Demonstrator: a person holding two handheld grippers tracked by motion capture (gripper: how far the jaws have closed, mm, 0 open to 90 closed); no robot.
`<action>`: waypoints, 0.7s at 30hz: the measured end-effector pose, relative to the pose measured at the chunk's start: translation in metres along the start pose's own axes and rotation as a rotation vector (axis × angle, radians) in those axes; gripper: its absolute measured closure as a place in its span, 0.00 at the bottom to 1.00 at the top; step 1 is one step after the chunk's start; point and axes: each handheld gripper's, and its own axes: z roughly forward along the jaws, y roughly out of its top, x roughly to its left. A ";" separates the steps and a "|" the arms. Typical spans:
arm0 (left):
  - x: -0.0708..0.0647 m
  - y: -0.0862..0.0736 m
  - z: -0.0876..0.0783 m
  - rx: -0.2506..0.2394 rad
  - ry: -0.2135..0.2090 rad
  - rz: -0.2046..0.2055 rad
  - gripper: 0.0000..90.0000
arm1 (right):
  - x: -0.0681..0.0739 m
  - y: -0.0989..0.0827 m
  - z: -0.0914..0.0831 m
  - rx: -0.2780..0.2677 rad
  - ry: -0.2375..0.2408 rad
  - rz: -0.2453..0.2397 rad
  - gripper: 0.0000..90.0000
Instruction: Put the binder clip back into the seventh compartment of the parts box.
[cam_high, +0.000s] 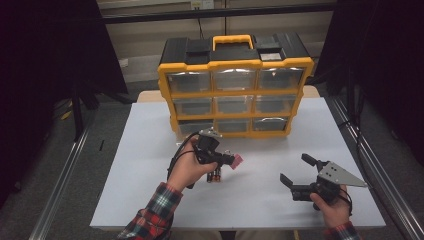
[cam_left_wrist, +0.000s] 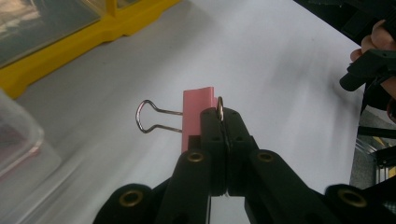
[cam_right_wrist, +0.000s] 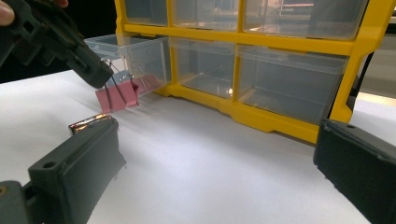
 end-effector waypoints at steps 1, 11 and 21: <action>0.000 0.001 -0.002 -0.001 -0.006 -0.005 1.00 | 0.000 0.000 0.000 -0.001 -0.001 0.000 0.00; 0.003 0.016 -0.025 -0.021 0.025 0.002 1.00 | 0.000 0.000 0.000 -0.002 -0.001 -0.001 0.00; 0.011 0.030 -0.045 -0.047 0.049 -0.003 1.00 | 0.000 0.000 0.000 -0.004 -0.005 -0.001 0.00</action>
